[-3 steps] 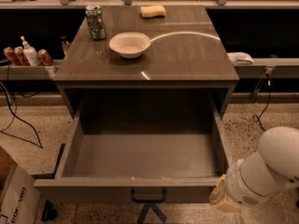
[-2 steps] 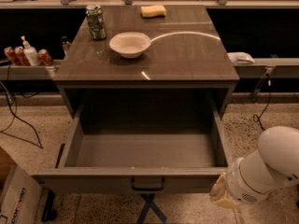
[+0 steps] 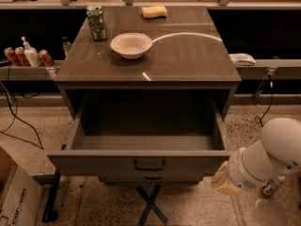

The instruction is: Close top drawer

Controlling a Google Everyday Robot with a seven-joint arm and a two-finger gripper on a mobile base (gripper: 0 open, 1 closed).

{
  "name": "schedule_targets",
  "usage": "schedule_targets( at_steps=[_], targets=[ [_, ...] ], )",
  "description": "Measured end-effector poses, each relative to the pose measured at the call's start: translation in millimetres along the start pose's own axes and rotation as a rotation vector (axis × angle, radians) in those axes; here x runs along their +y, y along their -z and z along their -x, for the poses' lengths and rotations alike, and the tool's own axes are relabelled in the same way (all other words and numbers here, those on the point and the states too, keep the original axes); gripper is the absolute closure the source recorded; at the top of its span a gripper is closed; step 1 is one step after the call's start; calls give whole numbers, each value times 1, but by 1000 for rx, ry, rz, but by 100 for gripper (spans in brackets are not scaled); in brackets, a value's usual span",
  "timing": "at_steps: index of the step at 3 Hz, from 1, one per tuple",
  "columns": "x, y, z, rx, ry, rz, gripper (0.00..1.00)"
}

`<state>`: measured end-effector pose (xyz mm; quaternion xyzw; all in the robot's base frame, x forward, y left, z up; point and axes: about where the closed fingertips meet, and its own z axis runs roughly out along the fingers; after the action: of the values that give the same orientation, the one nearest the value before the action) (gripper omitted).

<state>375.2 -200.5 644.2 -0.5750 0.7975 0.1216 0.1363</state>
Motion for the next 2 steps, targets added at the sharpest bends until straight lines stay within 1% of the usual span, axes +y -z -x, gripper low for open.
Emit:
schedule_targets(
  at_steps=[1, 2],
  targets=[
    [-15, -3, 9, -16, 5, -65, 100],
    [-60, -11, 32, -60, 45, -180, 100]
  ],
)
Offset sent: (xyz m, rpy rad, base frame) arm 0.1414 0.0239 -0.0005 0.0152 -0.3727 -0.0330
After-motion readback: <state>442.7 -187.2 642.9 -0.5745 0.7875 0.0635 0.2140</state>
